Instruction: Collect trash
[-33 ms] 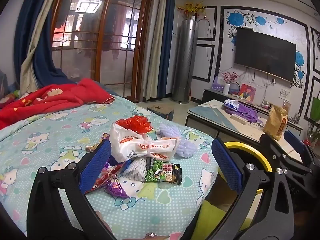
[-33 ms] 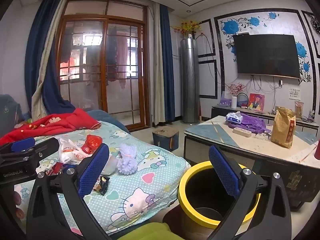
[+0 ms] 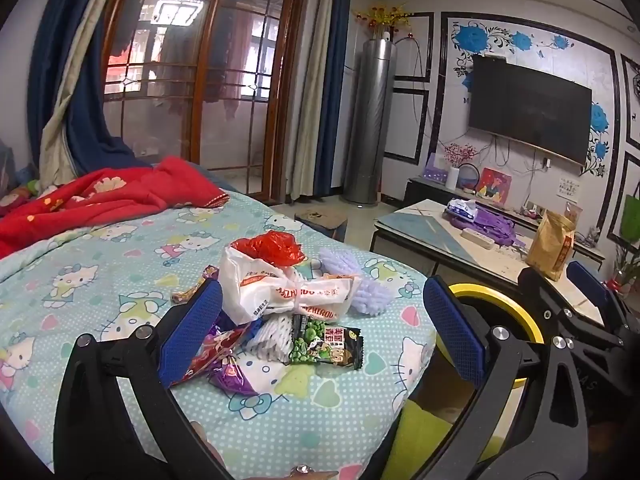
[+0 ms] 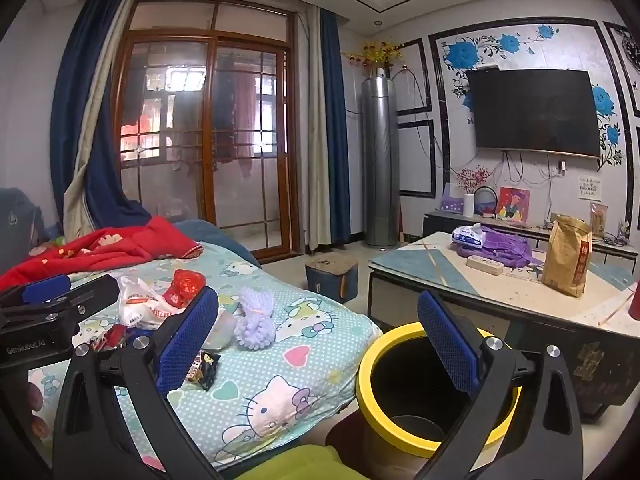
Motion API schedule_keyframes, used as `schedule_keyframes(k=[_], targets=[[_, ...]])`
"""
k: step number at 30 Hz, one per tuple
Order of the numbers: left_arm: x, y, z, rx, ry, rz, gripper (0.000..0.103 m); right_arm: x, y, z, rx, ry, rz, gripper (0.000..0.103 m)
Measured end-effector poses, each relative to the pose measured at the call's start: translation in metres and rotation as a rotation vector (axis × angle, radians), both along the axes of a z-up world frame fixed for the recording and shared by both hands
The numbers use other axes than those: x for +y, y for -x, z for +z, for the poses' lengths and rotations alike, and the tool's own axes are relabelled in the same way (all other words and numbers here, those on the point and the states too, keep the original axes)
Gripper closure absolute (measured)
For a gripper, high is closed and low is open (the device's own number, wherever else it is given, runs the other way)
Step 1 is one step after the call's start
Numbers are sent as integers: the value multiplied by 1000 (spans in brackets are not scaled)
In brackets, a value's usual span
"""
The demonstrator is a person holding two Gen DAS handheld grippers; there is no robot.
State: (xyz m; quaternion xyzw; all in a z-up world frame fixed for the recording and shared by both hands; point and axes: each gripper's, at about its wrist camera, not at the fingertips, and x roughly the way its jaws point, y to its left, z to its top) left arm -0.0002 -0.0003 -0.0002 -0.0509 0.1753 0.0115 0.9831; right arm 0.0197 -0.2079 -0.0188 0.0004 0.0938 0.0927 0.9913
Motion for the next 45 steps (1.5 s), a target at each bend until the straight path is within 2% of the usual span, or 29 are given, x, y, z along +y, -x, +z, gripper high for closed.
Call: schedule_keyframes(k=[24, 45], targets=[[5, 7, 6, -19, 36, -19, 11, 0, 2, 1, -10, 3, -2, 6], [4, 9, 10, -26, 33, -24, 11, -1, 2, 1, -11, 5, -2, 6]])
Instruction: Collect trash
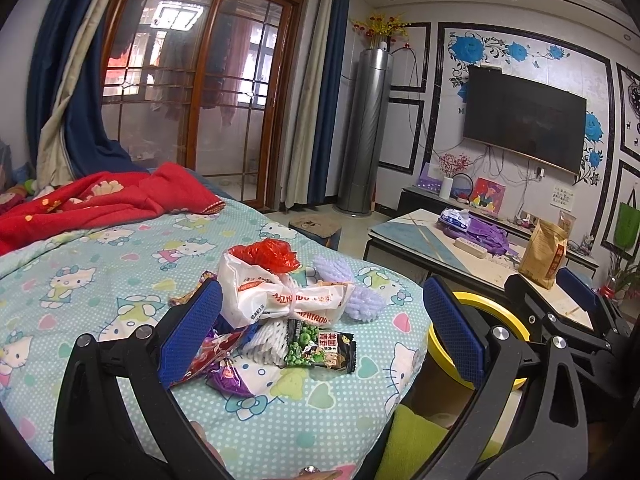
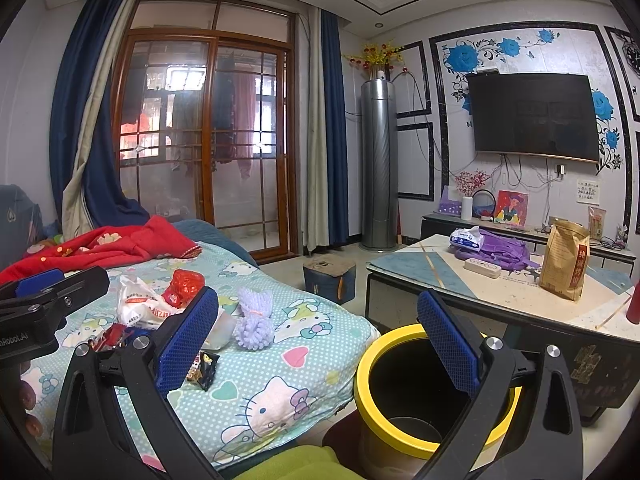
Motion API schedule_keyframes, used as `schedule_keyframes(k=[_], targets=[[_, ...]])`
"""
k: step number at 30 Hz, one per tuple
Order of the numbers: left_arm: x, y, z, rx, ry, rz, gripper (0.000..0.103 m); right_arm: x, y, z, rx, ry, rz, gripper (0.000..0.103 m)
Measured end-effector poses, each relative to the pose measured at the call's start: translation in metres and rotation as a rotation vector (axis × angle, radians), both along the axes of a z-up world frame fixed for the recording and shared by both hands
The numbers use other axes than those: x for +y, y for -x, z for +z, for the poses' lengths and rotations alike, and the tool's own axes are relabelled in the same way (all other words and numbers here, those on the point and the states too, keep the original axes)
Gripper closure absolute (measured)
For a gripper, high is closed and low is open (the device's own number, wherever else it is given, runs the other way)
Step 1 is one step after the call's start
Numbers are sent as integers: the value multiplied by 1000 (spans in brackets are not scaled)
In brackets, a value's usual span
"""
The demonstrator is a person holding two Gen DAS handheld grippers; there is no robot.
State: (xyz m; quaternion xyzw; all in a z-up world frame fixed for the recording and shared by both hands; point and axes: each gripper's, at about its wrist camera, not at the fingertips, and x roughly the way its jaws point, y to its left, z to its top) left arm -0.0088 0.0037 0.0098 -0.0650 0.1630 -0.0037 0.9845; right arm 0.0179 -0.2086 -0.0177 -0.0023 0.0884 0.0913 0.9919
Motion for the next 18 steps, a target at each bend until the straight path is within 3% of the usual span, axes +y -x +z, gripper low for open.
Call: schedule_keyframes(k=[18], targets=[[6, -1, -1, 13, 21, 25, 11, 2, -1, 2, 5, 4, 10, 6]])
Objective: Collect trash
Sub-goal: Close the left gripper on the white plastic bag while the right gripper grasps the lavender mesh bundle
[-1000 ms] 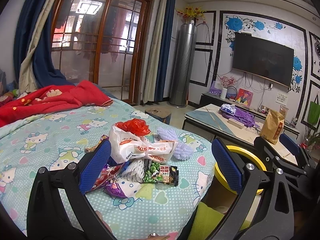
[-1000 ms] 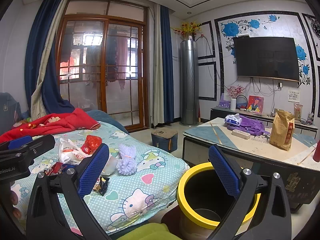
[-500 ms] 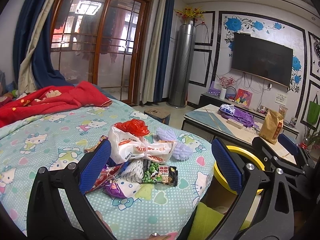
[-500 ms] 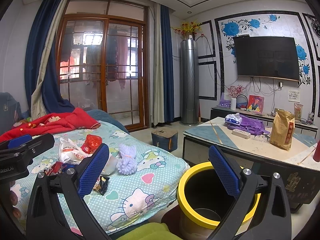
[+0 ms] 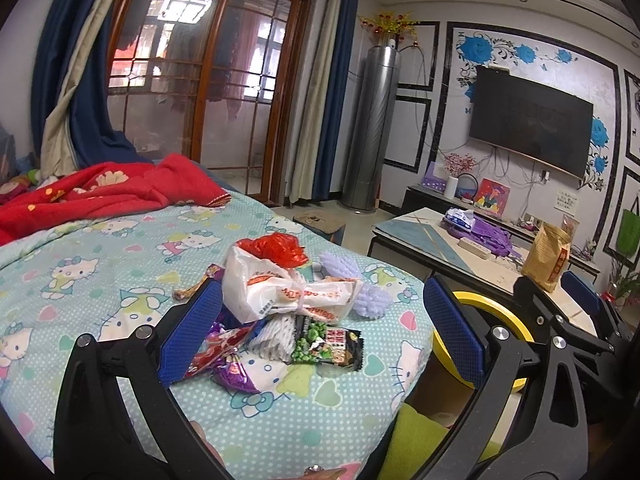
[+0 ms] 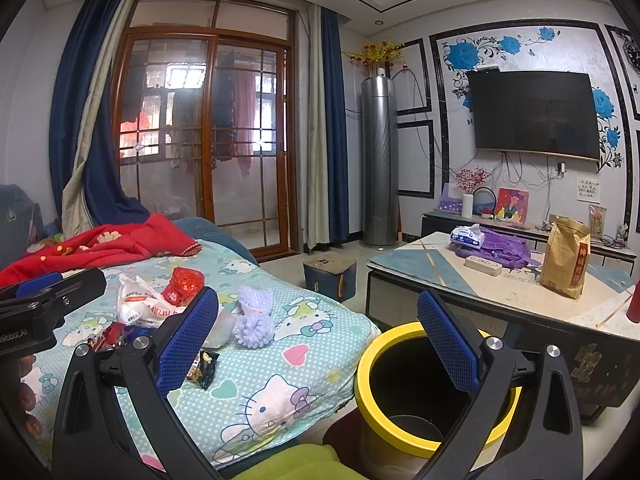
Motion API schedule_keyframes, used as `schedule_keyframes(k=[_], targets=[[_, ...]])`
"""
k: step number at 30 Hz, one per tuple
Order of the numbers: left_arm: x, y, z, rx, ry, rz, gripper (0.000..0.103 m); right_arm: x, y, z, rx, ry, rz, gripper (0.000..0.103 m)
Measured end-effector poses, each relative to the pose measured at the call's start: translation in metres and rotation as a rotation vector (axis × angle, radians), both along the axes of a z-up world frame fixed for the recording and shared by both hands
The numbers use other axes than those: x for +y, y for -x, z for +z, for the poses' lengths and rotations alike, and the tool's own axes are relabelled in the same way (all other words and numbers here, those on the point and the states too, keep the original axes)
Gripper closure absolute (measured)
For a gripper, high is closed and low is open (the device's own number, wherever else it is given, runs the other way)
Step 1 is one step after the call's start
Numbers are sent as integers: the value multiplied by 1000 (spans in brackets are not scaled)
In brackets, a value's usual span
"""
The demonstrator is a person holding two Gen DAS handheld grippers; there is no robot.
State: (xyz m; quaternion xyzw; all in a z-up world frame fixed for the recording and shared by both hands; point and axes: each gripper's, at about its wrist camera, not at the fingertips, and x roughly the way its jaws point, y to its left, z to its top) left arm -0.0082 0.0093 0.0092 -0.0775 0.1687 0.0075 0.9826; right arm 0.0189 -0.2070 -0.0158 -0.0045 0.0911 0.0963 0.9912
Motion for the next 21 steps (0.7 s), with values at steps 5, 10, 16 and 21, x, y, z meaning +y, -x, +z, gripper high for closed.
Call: schedule_keyframes(k=[5, 10, 16, 21], targets=[[10, 1, -3, 3, 4, 30, 11, 12, -5, -8, 7, 19, 55, 6], [29, 2, -2, 4, 21, 73, 11, 21, -3, -7, 11, 44, 127, 6], [56, -1, -1, 25, 53, 119, 11, 41, -12, -5, 61, 80, 222, 6], [79, -9, -4, 65, 80, 143, 11, 54, -27, -6, 108, 95, 268, 6]])
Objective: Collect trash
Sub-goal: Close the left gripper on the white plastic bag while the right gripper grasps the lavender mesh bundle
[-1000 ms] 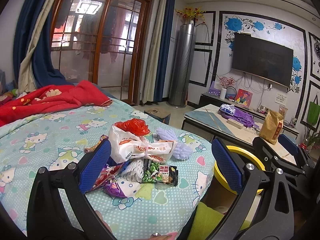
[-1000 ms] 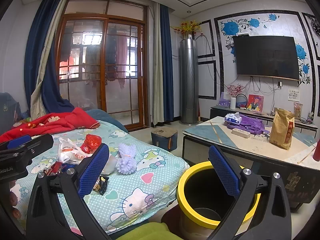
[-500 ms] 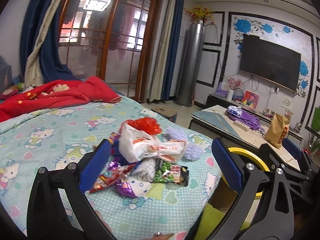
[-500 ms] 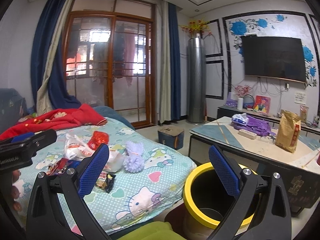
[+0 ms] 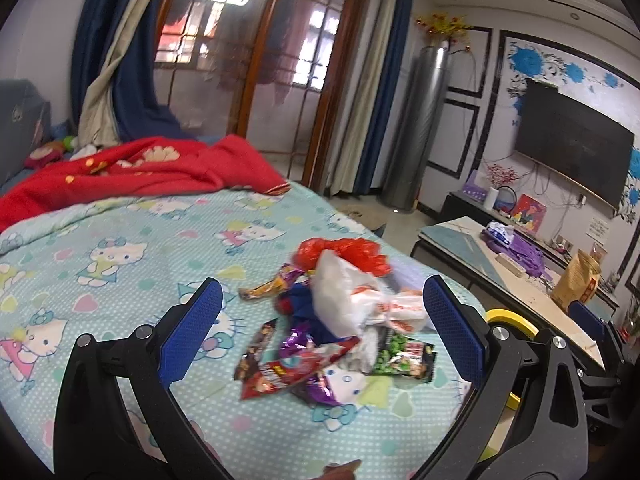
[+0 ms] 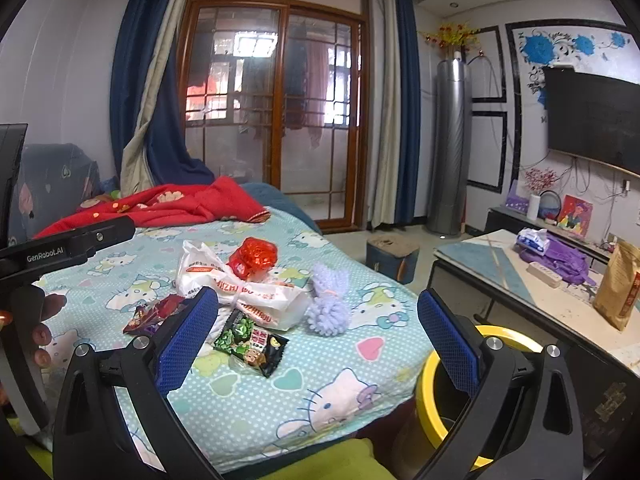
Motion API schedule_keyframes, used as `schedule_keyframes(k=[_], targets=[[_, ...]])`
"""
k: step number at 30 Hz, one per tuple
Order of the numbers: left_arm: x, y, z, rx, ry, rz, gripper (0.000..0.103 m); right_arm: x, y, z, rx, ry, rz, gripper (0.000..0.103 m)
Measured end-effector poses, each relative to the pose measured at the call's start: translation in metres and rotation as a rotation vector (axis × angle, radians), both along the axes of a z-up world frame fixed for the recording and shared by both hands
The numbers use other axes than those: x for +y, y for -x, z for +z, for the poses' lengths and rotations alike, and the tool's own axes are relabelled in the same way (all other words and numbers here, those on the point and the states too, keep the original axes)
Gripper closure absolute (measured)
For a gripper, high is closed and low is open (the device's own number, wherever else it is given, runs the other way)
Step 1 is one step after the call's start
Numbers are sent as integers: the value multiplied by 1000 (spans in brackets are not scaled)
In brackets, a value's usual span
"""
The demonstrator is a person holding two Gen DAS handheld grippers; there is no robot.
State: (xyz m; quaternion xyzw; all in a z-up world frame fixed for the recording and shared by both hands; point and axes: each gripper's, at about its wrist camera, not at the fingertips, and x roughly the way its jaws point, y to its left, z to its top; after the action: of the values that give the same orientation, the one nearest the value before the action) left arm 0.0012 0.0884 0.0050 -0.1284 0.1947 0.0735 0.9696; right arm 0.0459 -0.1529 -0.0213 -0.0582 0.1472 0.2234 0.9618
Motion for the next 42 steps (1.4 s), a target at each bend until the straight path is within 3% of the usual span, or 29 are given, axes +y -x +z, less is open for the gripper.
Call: schedule_keyframes(k=[8, 18, 27, 34, 42], targets=[[18, -28, -3, 47, 52, -48, 11, 7, -41, -1, 46, 18, -30, 6], [2, -81, -7, 141, 27, -143, 11, -1, -94, -3, 96, 4, -121, 6], [-3, -112, -26, 240, 31, -169, 11, -6, -142, -25, 228, 17, -127, 6], [9, -120, -40, 291, 84, -172, 12, 9, -172, -51, 388, -11, -60, 24], [7, -118, -43, 286, 138, -223, 38, 23, -182, -78, 511, -21, 5, 41]])
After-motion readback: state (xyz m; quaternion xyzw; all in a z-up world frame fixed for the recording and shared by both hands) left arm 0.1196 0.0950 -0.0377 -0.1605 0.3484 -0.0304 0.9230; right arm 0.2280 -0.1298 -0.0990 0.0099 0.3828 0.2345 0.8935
